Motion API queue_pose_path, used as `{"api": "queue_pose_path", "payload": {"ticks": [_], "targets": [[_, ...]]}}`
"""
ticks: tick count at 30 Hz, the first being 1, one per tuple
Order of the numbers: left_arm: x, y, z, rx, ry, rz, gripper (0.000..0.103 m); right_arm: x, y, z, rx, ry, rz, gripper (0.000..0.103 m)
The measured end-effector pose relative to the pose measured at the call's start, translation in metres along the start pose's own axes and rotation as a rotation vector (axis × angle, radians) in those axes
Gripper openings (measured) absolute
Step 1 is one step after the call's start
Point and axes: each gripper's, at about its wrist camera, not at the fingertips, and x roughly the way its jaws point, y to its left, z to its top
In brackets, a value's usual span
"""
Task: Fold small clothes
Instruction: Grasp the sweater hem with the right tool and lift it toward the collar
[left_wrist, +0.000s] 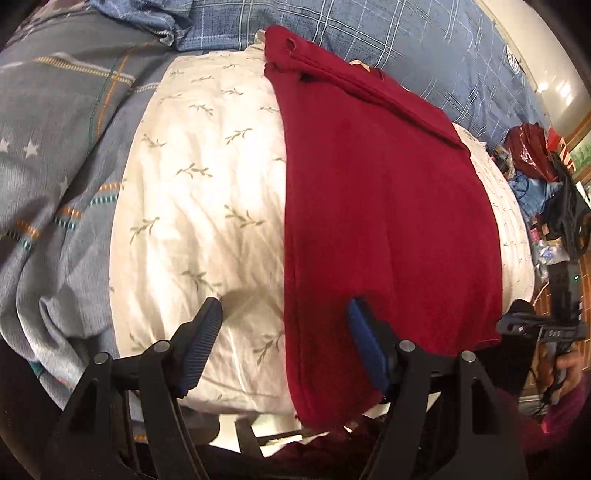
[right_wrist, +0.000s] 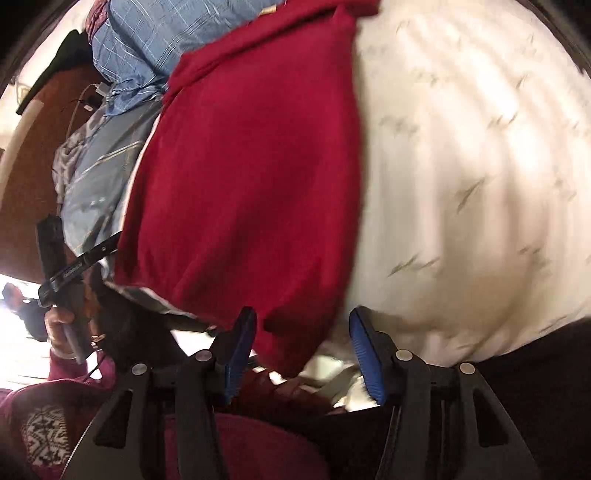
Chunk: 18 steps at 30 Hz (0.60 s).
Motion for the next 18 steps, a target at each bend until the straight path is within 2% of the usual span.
{"api": "queue_pose_path", "payload": {"ticks": [3, 8, 14, 18], "targets": [[-0.001, -0.001, -0.004, 0.005, 0.011, -0.001, 0.07, 0.004, 0.004, 0.002, -0.02, 0.015, 0.037, 0.044], [0.002, -0.007, -0.008, 0.027, 0.023, -0.006, 0.07, 0.014, 0.008, 0.01, -0.03, 0.031, 0.029, 0.047], [0.002, -0.011, -0.009, 0.009, 0.066, -0.054, 0.07, 0.018, 0.012, 0.007, -0.051, 0.037, 0.024, 0.046], [0.003, -0.027, -0.013, 0.05, 0.102, -0.094, 0.07, 0.019, 0.012, 0.008, -0.054, 0.042, 0.032, 0.046]]}}
